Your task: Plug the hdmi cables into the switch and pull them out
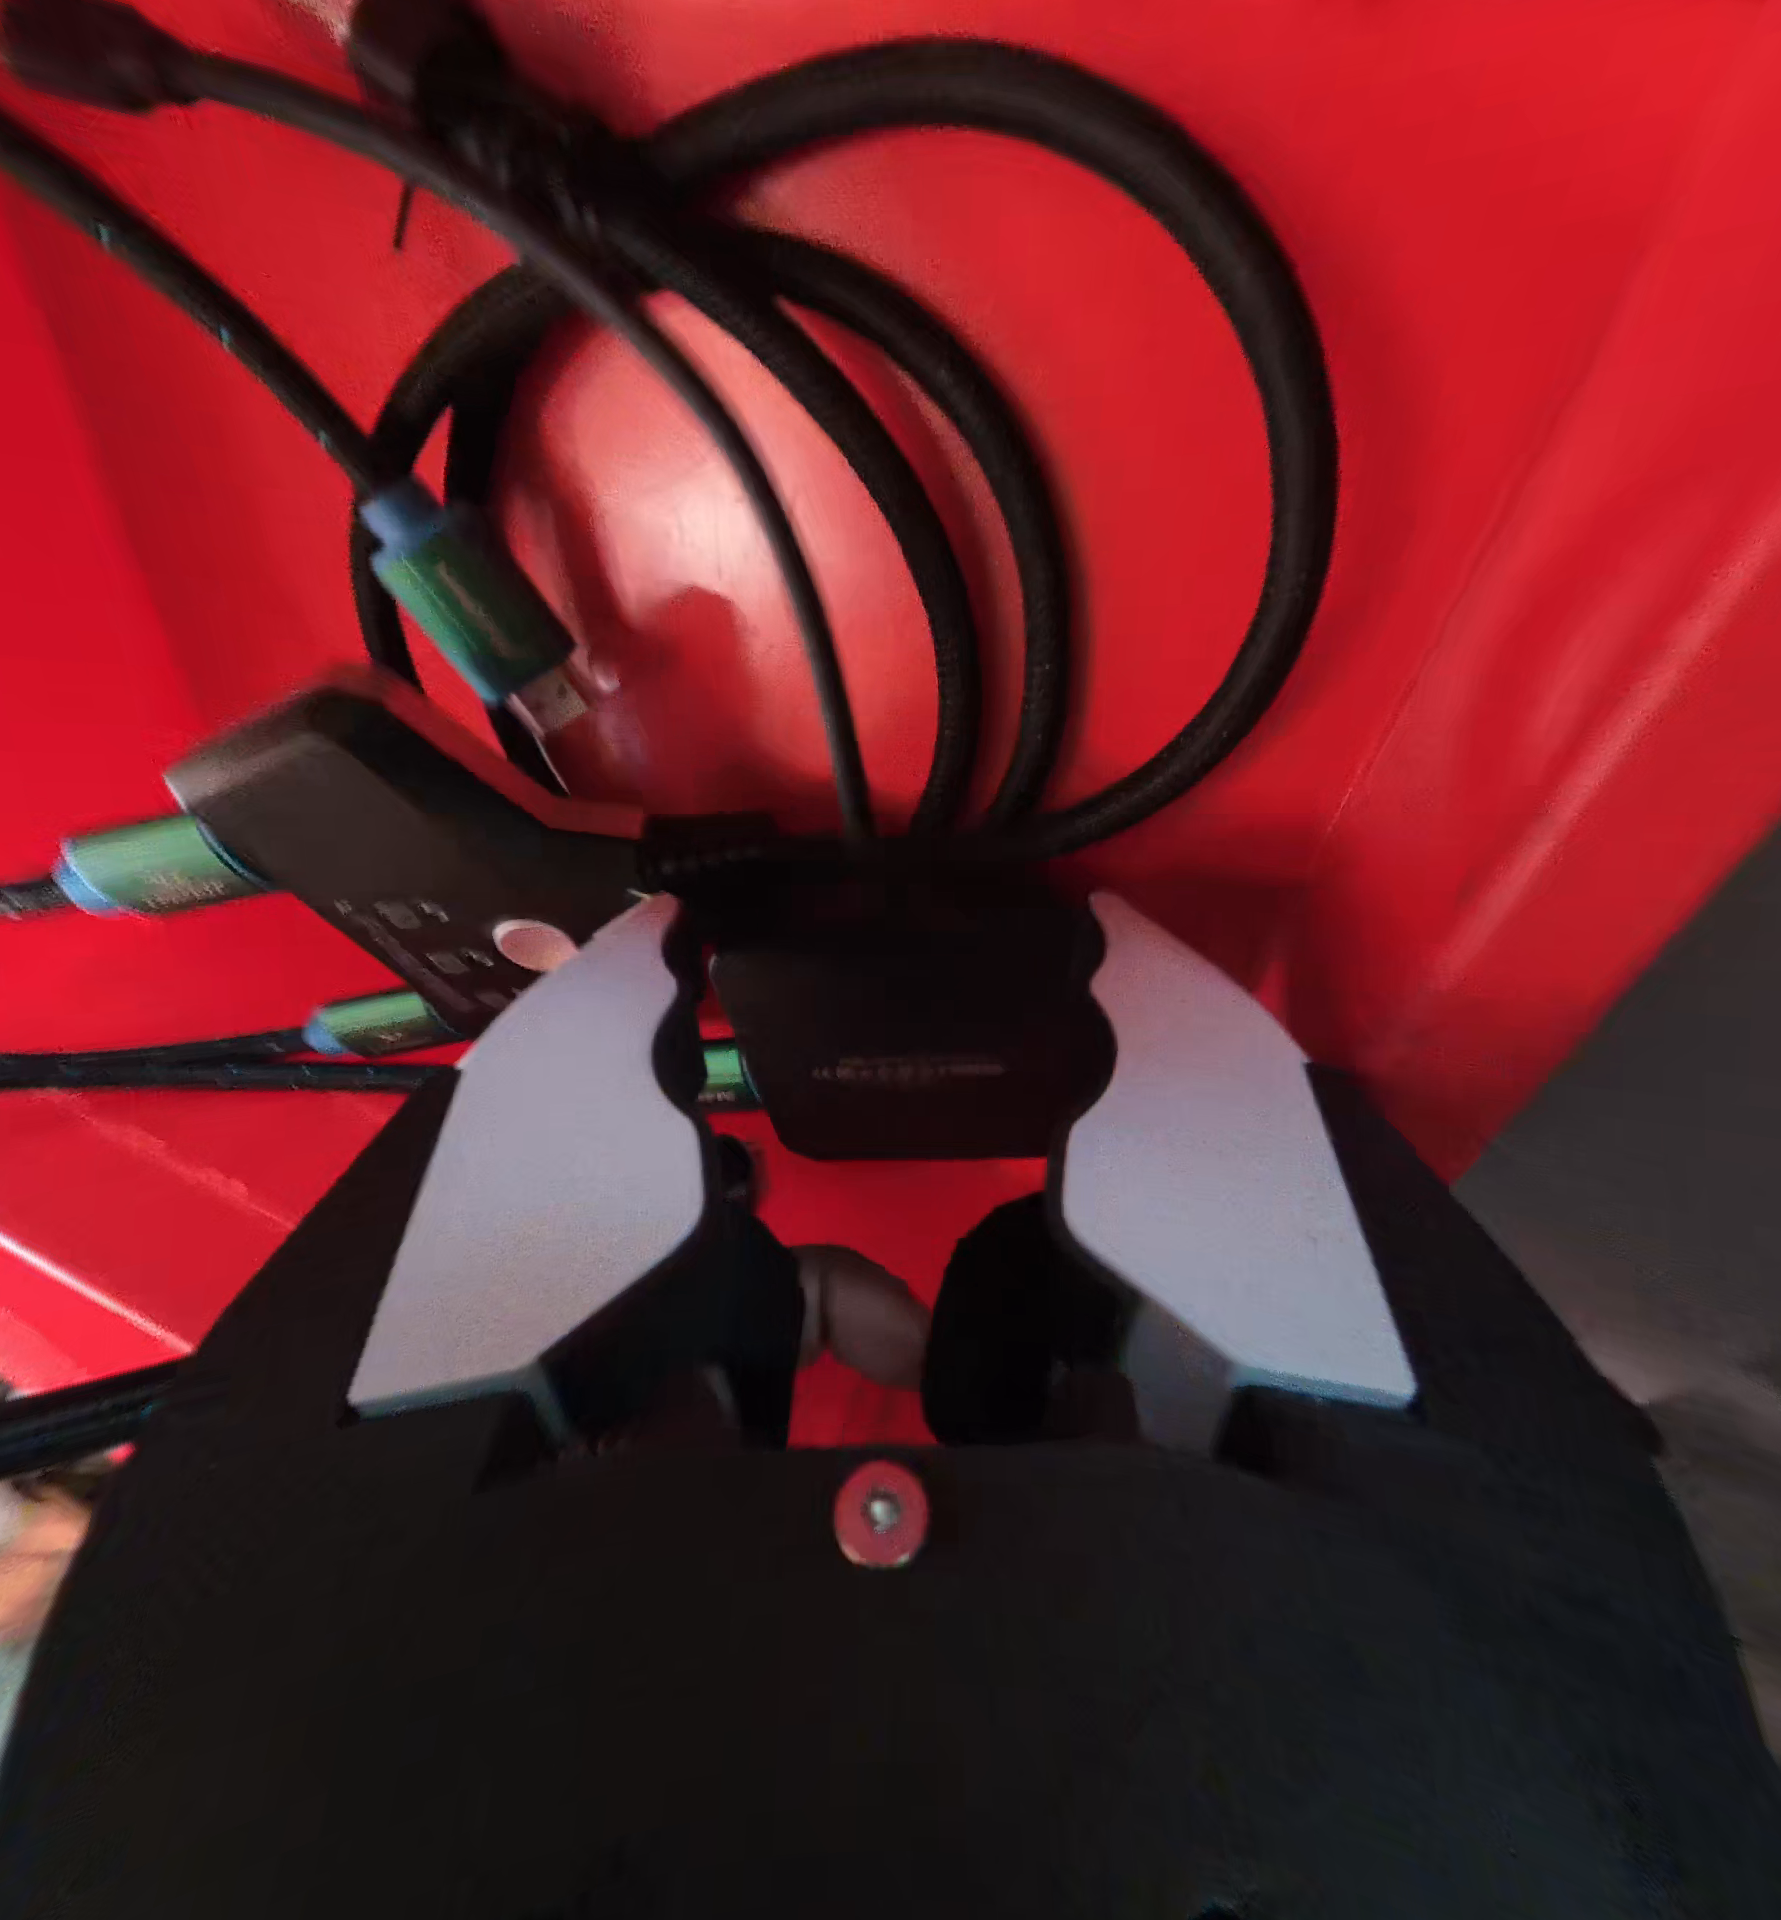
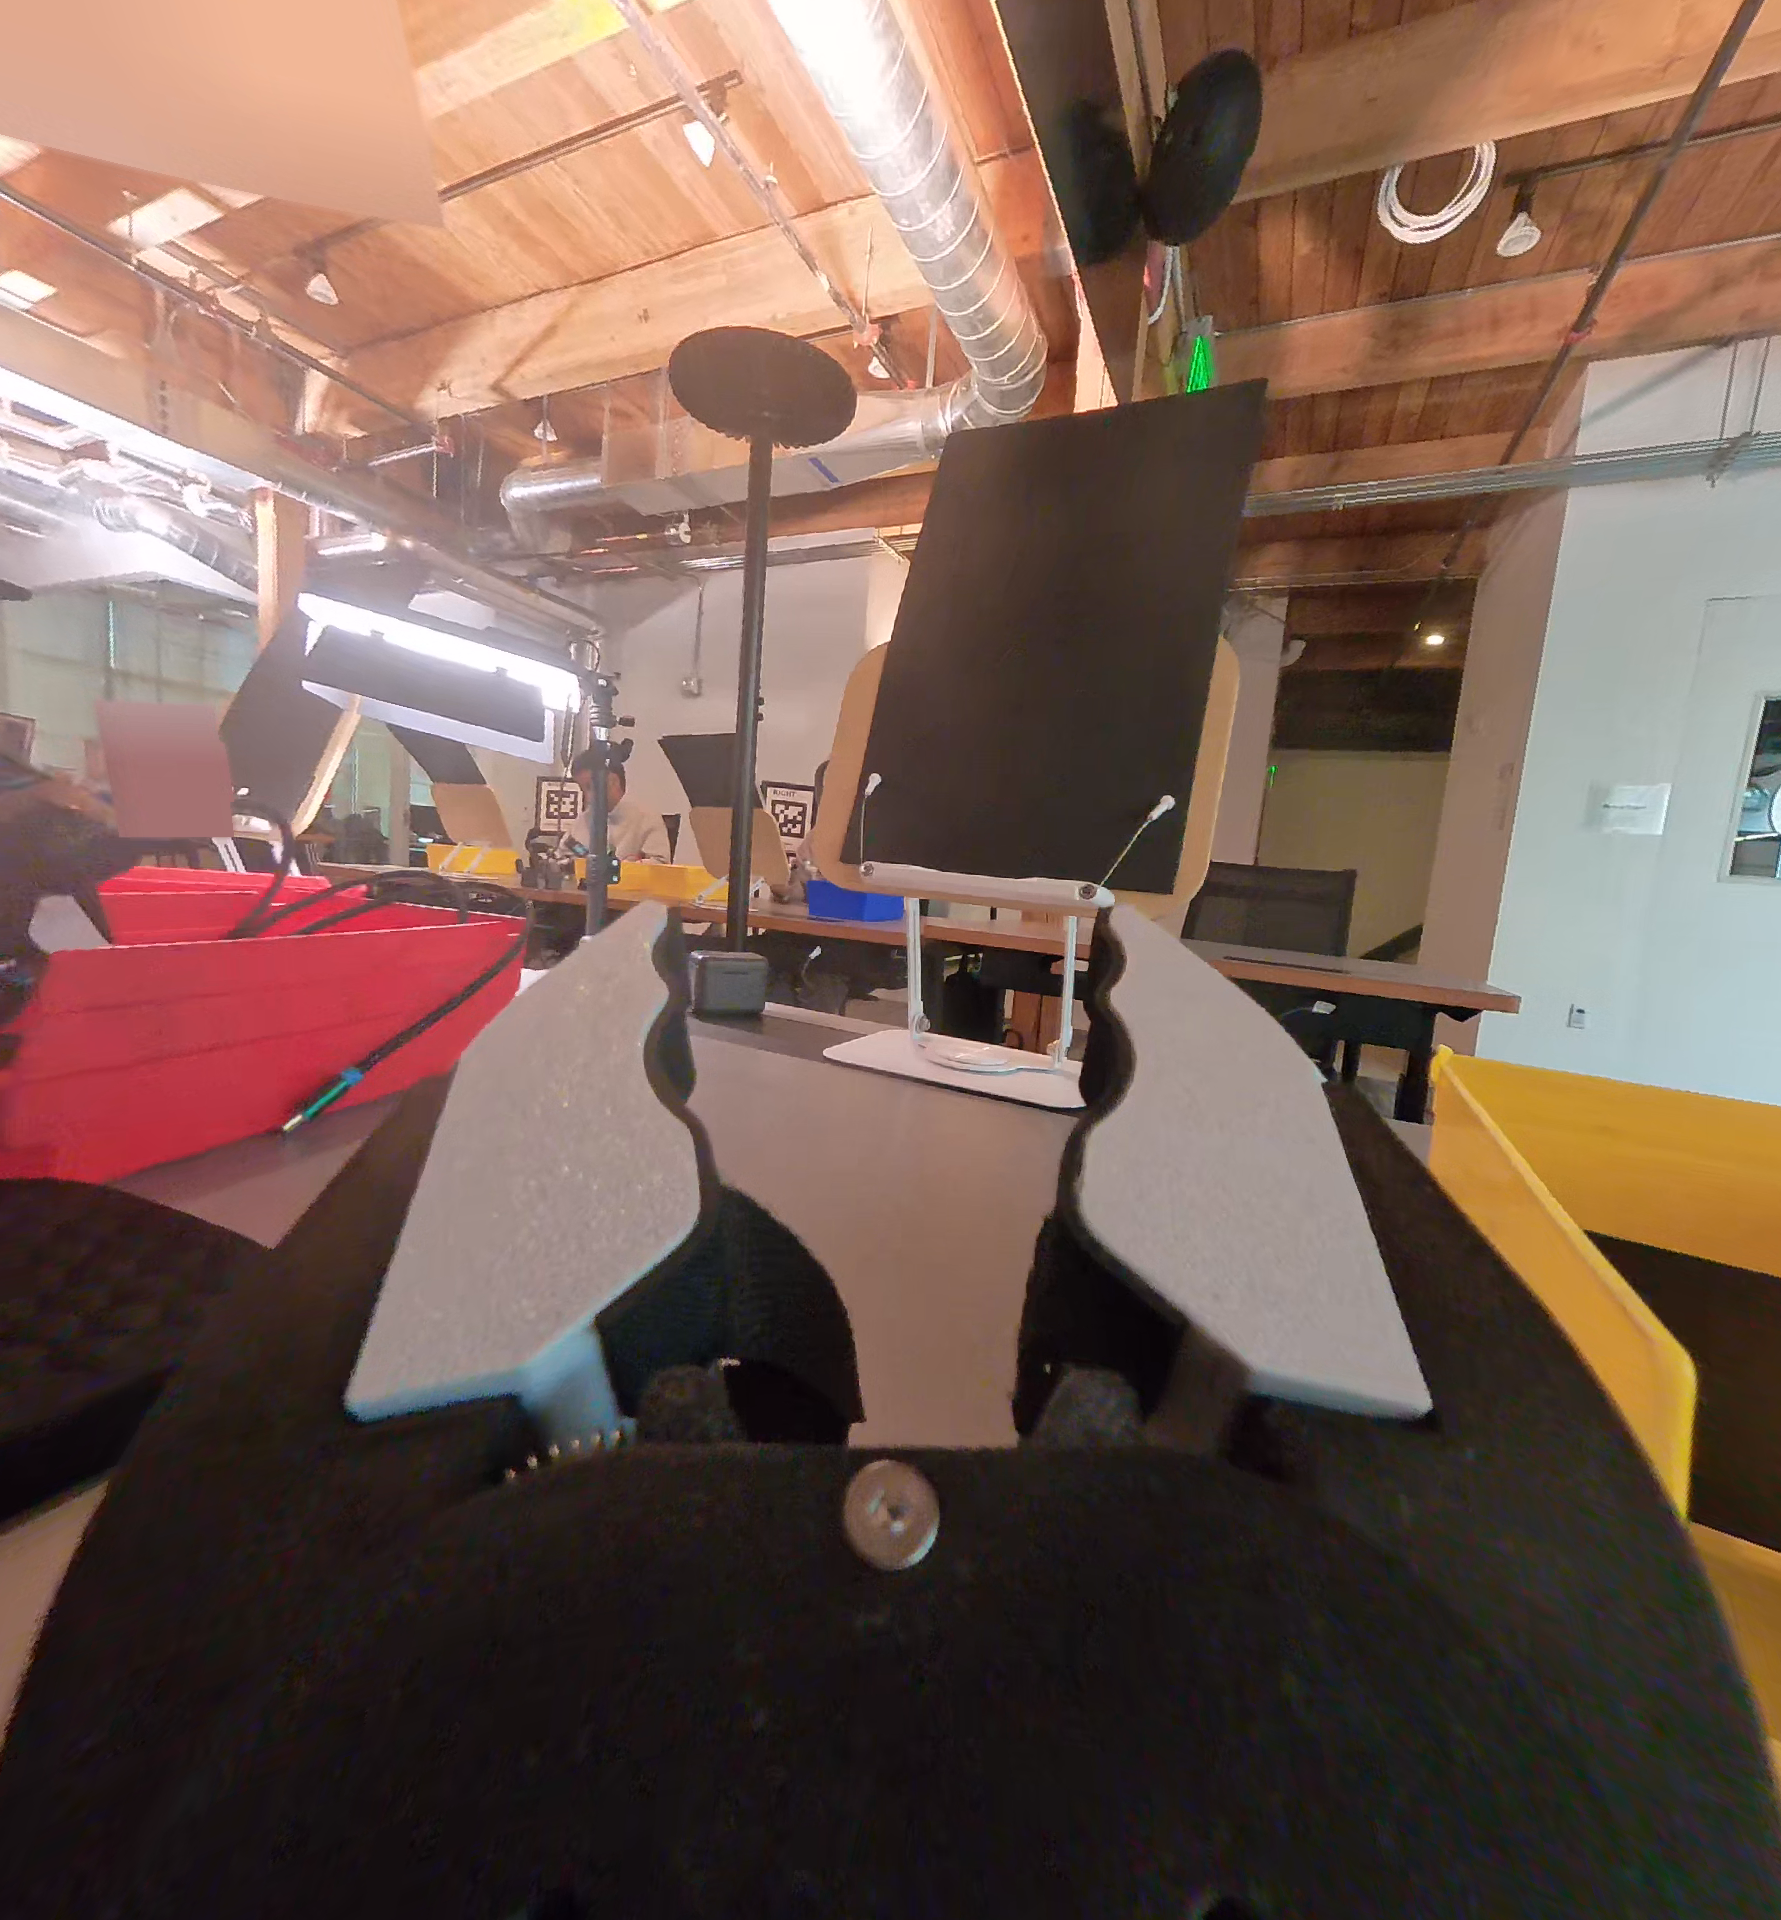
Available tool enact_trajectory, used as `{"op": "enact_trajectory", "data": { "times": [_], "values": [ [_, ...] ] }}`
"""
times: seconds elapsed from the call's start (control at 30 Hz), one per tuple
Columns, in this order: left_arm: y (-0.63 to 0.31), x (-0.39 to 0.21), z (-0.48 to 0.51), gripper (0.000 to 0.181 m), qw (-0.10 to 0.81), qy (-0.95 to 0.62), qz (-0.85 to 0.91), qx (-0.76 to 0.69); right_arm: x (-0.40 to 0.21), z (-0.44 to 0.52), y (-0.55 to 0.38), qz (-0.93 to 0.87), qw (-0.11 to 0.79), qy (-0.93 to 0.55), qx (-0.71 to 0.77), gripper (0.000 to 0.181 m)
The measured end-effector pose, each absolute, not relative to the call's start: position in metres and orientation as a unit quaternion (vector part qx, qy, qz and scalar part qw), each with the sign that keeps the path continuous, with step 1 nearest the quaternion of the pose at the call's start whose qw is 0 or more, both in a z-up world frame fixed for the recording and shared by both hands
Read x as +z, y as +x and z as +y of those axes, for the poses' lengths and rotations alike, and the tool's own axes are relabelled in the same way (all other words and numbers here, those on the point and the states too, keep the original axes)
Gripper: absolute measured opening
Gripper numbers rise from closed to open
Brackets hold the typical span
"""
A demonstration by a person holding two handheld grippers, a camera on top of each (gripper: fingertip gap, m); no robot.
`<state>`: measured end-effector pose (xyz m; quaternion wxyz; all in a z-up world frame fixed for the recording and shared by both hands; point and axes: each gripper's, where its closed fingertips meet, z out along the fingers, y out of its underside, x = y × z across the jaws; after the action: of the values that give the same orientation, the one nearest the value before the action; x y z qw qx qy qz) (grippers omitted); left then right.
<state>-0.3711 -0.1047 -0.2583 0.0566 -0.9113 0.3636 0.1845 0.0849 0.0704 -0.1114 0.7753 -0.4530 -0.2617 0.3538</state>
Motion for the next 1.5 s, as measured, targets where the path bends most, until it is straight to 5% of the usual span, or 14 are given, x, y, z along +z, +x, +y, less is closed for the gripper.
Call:
{"op": "enact_trajectory", "data": {
  "times": [0.03, 0.27, 0.43, 0.5, 0.7, 1.13, 1.37, 1.5],
  "values": [
    [-0.371, -0.258, -0.104, 0.066, 0.054, -0.906, 0.375, 0.189, -0.111, 0.07, 0.085, -0.262, 0.775, -0.453, 0.354, 0.074],
    [-0.372, -0.257, -0.105, 0.061, 0.078, -0.904, 0.369, 0.202, -0.11, 0.071, 0.088, -0.253, 0.774, -0.452, 0.364, 0.073],
    [-0.362, -0.252, -0.101, 0.038, 0.091, -0.906, 0.364, 0.197, -0.111, 0.072, 0.089, -0.25, 0.774, -0.454, 0.364, 0.072],
    [-0.365, -0.25, -0.102, 0.038, 0.083, -0.911, 0.348, 0.203, -0.111, 0.072, 0.088, -0.252, 0.773, -0.456, 0.363, 0.072],
    [-0.381, -0.241, -0.105, 0.082, 0.083, -0.937, 0.261, 0.217, -0.111, 0.072, 0.088, -0.252, 0.773, -0.455, 0.365, 0.071],
    [-0.39, -0.249, -0.115, 0.067, 0.055, -0.926, 0.294, 0.231, -0.112, 0.073, 0.089, -0.248, 0.772, -0.457, 0.366, 0.07],
    [-0.372, -0.158, -0.104, 0.066, 0.222, -0.867, 0.249, 0.37, -0.112, 0.071, 0.087, -0.257, 0.774, -0.453, 0.361, 0.07],
    [-0.336, -0.083, -0.092, 0.066, 0.401, -0.752, 0.181, 0.491, -0.112, 0.066, 0.084, -0.27, 0.772, -0.444, 0.365, 0.07]
  ]
}}
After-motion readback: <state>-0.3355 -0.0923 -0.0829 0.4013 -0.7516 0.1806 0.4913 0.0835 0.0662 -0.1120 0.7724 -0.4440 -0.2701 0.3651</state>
